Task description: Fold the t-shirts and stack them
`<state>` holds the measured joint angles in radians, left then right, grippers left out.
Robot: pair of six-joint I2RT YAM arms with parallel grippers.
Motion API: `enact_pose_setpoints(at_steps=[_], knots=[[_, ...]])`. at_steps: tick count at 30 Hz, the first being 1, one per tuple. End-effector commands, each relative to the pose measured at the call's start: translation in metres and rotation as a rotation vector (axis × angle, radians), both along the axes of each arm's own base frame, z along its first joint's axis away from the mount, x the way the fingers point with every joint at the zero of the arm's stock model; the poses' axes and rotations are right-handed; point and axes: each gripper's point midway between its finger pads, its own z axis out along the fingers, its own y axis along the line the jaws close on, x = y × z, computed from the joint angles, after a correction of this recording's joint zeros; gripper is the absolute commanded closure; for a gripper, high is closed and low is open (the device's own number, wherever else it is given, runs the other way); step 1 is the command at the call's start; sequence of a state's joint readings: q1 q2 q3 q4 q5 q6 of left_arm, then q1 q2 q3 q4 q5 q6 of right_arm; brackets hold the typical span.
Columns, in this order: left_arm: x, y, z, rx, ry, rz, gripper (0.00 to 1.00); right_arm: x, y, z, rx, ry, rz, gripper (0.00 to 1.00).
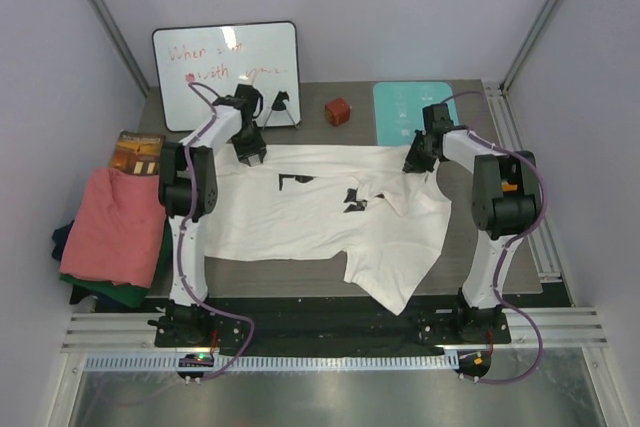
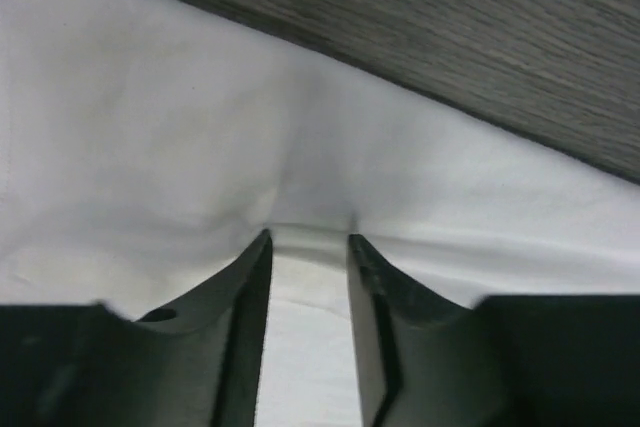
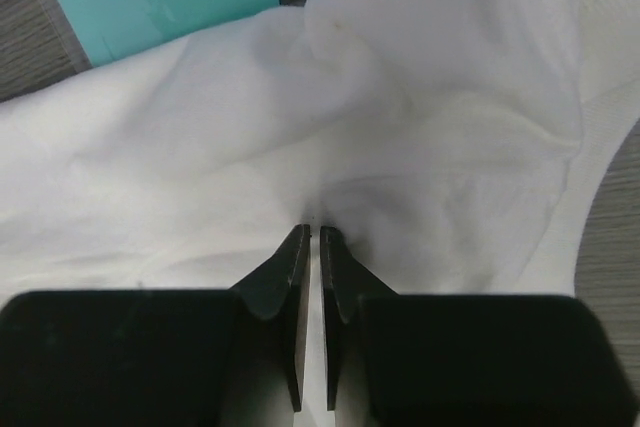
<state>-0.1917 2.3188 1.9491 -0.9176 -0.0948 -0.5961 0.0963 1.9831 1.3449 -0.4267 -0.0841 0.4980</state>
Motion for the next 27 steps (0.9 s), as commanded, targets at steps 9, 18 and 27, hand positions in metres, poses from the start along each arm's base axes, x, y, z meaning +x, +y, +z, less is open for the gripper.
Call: enact_pose_setpoints(at_steps=[9,18,27], knots=[[0.007,0.008,0.132,-0.057,-0.26,0.019,0.51,-0.003,0.009,0.183,0.092,-0.392,0.077,0.78],[-0.114,-0.004,0.139,-0.094,-0.297,0.017,0.5,-0.147,0.035,0.108,0.121,-0.235,0.106,0.77],[-0.194,-0.018,0.115,-0.116,-0.294,-0.028,0.51,-0.233,0.044,0.077,0.225,-0.23,-0.041,0.77]])
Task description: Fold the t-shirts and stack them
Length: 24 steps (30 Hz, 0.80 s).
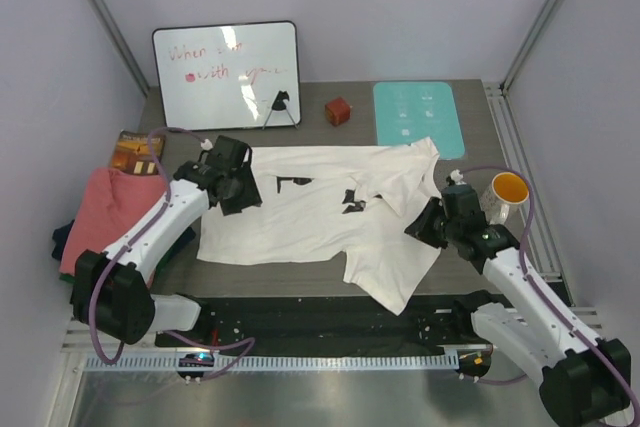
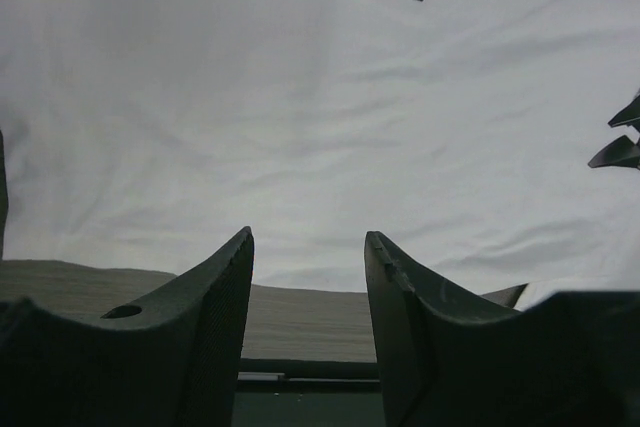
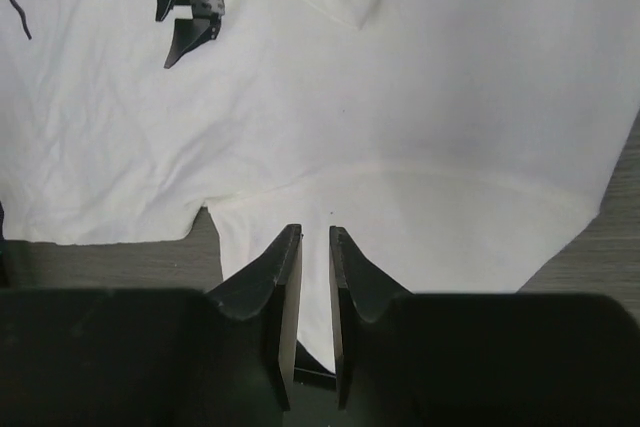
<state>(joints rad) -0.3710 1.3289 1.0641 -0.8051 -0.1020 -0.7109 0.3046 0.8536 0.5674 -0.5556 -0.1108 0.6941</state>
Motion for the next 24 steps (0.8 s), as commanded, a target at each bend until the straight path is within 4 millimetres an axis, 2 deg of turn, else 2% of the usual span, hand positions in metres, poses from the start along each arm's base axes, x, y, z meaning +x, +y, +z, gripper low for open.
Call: enact_pose_setpoints(at_steps=[1,3,7,10,15,21,24], knots=[[0.001,0.001,0.009,-0.02,-0.076,0.044,0.51,-0.012,0.0,-0.004,0.044,-0.039,-0.136,0.77],[-0.001,0.001,0.01,-0.019,-0.081,0.041,0.51,-0.017,-0.002,-0.012,0.012,-0.026,-0.133,0.78],[-0.006,0.001,0.012,-0.011,-0.077,0.023,0.51,-0.038,-0.017,-0.041,-0.089,0.095,-0.154,0.77],[-0.007,0.005,0.014,0.013,-0.075,0.021,0.51,-0.049,-0.025,-0.051,-0.098,0.124,-0.203,0.74],[-0.007,0.005,0.014,0.014,-0.075,0.015,0.52,-0.062,-0.019,-0.049,0.016,0.114,-0.24,0.73],[-0.011,0.002,0.007,0.013,-0.061,0.009,0.52,-0.071,-0.015,-0.062,0.013,0.176,-0.224,0.73],[-0.013,0.001,0.005,0.015,-0.058,0.003,0.53,-0.073,-0.011,-0.057,0.021,0.171,-0.213,0.71]])
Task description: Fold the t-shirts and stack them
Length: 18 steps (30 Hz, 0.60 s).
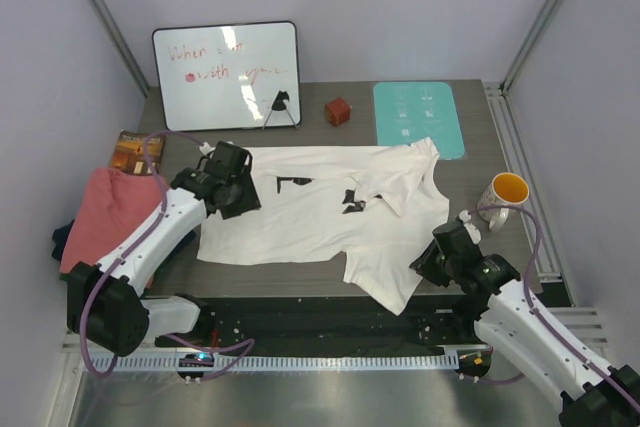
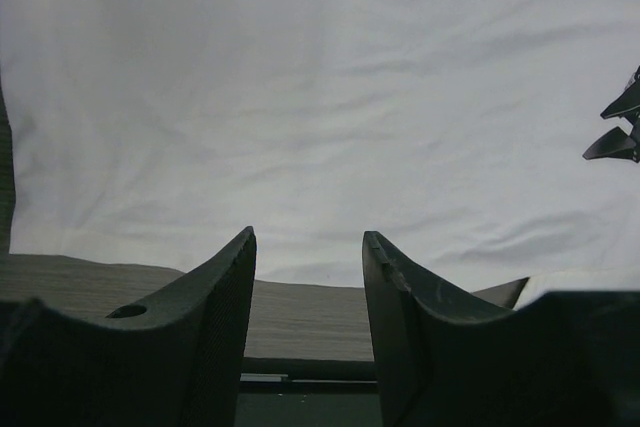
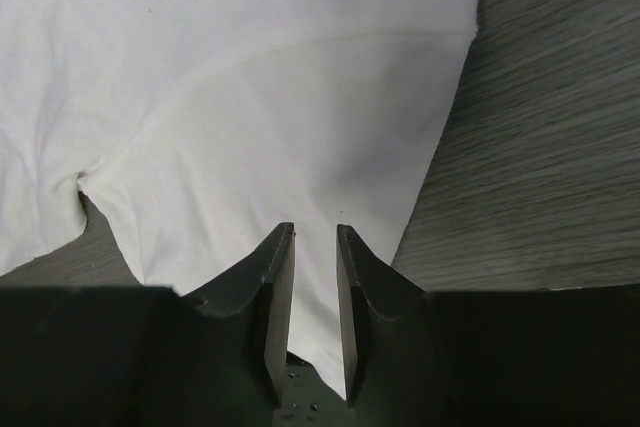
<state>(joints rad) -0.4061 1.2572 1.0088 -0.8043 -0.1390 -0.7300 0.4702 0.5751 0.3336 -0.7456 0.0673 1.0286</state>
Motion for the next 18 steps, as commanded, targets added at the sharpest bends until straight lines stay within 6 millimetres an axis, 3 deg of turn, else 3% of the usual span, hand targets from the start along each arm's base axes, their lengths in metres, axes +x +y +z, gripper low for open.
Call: enact_pose_setpoints(at_steps=[1,9,14,18], knots=[[0.001,0.001,0.003,0.003,-0.029,0.004,0.52,-0.001,0.006,0.007,0.013,-0.013,0.016,0.7],[0.003,-0.005,-0.005,0.001,-0.009,-0.018,0.53,0.009,0.009,0.014,-0.165,0.011,0.191,0.68],[0.001,-0.002,-0.005,0.015,-0.01,-0.028,0.53,-0.014,0.029,0.013,-0.165,0.081,0.303,0.67],[-0.001,-0.001,-0.01,0.022,-0.003,-0.028,0.53,-0.034,0.041,-0.002,-0.216,0.128,0.377,0.65]])
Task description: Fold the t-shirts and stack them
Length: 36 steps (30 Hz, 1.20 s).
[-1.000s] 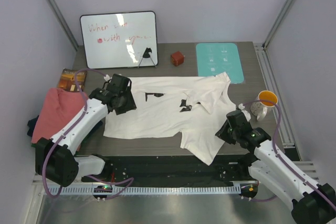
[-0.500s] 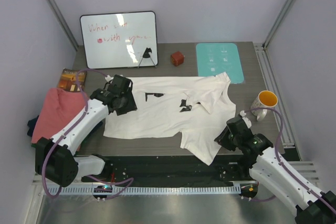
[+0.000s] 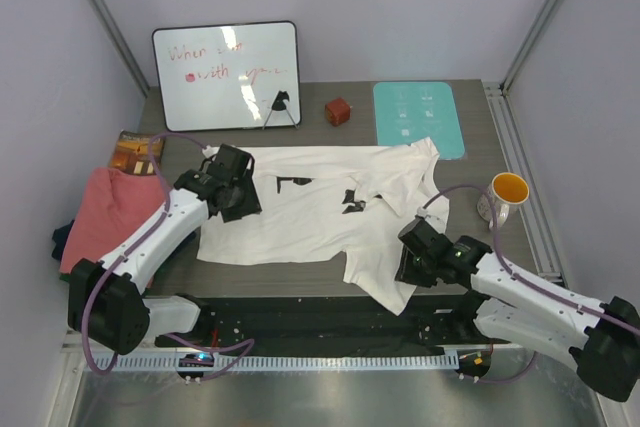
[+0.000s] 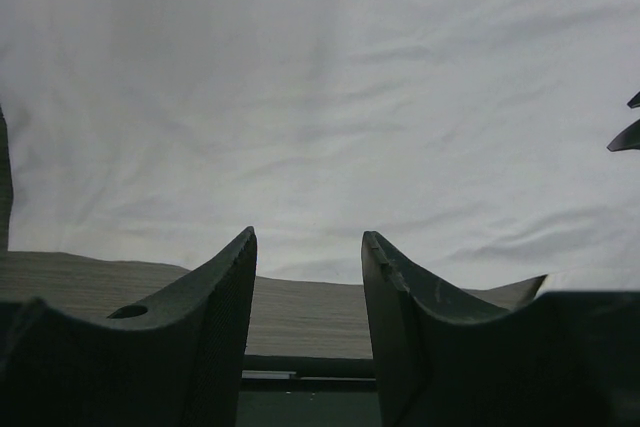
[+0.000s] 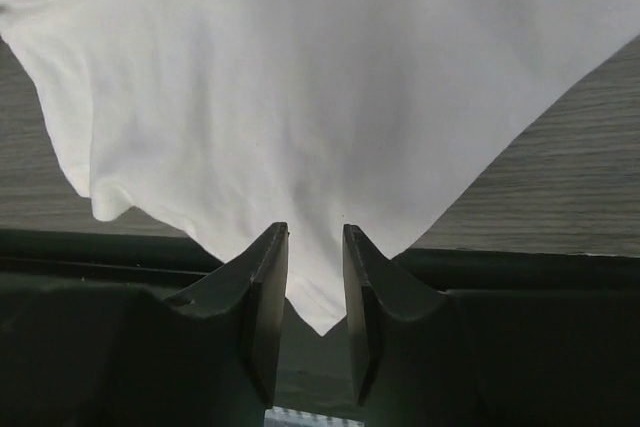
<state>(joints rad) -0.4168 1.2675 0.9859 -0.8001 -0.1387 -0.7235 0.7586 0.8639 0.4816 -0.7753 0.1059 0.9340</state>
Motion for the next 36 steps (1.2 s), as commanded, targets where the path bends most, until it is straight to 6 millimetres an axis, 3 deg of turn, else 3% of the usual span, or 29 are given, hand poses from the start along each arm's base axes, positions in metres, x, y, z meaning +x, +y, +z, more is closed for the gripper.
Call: enact_pose_setpoints(at_steps=[1,7,11,17,33,36], knots=[[0.006,-0.001,0.001,0.004,-0.031,-0.015,0.53,-0.013,0.009,-0.009,-0.066,0.032,0.026,0.64],[0.004,-0.001,-0.005,0.014,-0.018,-0.028,0.53,-0.031,0.023,-0.017,-0.072,0.035,0.038,0.57],[0.003,0.0,-0.011,0.021,-0.009,-0.034,0.53,-0.038,0.021,-0.02,-0.082,0.042,0.028,0.54],[0.0,-0.001,-0.019,0.016,0.008,-0.04,0.53,-0.046,0.021,-0.009,-0.117,0.04,0.055,0.5],[-0.002,-0.001,-0.023,0.013,0.015,-0.046,0.54,-0.068,0.017,-0.043,-0.214,0.092,0.074,0.5],[-0.003,-0.001,-0.023,0.011,0.014,-0.043,0.54,-0.063,0.024,-0.042,-0.223,0.069,0.074,0.55]])
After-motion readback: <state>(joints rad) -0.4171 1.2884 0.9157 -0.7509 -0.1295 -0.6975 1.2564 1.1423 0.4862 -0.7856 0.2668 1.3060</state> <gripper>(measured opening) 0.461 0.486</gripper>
